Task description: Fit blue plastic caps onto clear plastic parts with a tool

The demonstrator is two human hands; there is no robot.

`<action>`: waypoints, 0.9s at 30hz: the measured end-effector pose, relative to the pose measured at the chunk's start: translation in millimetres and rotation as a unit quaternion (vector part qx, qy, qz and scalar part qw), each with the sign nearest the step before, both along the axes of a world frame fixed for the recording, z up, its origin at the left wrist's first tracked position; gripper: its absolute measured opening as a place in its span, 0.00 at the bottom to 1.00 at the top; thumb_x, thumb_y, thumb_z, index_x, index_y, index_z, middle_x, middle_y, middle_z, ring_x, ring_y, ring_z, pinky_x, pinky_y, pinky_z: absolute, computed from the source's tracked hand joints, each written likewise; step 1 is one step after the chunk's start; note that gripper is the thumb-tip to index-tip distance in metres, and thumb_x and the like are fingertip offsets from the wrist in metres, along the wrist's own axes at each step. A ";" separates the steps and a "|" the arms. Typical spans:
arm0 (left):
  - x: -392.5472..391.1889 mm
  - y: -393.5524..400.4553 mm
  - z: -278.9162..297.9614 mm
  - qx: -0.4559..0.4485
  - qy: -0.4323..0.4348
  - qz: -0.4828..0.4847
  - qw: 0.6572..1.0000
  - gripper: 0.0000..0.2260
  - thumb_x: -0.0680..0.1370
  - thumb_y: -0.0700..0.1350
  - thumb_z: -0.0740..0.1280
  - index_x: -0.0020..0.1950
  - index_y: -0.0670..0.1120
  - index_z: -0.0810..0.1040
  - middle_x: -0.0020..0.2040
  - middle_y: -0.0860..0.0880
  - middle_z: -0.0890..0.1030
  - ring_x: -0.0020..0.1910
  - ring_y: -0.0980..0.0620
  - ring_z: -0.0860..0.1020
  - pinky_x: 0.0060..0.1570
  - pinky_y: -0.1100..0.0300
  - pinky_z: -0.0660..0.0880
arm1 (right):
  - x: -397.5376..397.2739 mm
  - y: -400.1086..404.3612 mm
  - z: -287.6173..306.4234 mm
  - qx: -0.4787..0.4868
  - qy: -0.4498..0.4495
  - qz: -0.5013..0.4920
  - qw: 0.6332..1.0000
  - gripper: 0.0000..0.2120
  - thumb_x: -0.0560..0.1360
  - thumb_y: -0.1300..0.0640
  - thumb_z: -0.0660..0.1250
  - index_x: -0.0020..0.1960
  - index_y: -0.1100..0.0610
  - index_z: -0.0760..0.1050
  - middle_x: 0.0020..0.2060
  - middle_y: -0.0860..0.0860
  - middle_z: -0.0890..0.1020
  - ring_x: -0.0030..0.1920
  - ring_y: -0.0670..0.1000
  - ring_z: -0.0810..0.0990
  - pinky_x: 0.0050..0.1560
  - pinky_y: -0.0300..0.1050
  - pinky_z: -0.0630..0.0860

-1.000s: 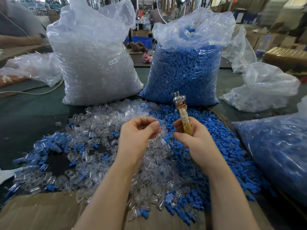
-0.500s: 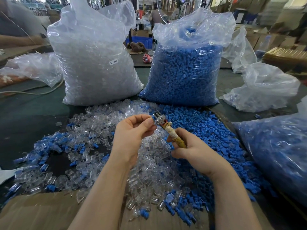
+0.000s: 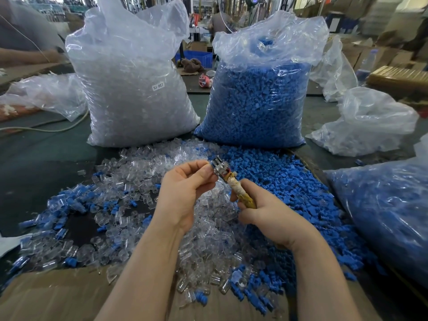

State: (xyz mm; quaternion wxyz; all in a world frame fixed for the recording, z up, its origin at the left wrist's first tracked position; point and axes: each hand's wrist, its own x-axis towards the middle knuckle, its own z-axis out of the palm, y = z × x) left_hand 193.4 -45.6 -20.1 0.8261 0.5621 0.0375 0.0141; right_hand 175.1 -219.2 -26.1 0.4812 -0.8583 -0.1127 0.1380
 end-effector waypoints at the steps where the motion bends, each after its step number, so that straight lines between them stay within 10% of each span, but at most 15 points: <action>1: 0.1 -0.5 -0.2 -0.002 0.001 0.003 1.000 0.04 0.76 0.34 0.69 0.45 0.41 0.81 0.38 0.47 0.84 0.35 0.56 0.81 0.38 0.65 0.79 | -0.1 0.2 -0.7 -0.004 -0.007 0.000 1.000 0.14 0.66 0.58 0.62 0.52 0.53 0.69 0.38 0.53 0.69 0.35 0.51 0.66 0.37 0.49 0.64; 27: 0.5 1.7 -1.4 0.003 0.001 0.017 1.000 0.04 0.77 0.34 0.68 0.45 0.42 0.81 0.40 0.46 0.83 0.36 0.55 0.80 0.39 0.64 0.80 | -2.7 8.2 0.1 -0.023 -0.025 -0.012 0.999 0.11 0.65 0.56 0.60 0.46 0.48 0.70 0.34 0.49 0.70 0.31 0.48 0.66 0.33 0.47 0.64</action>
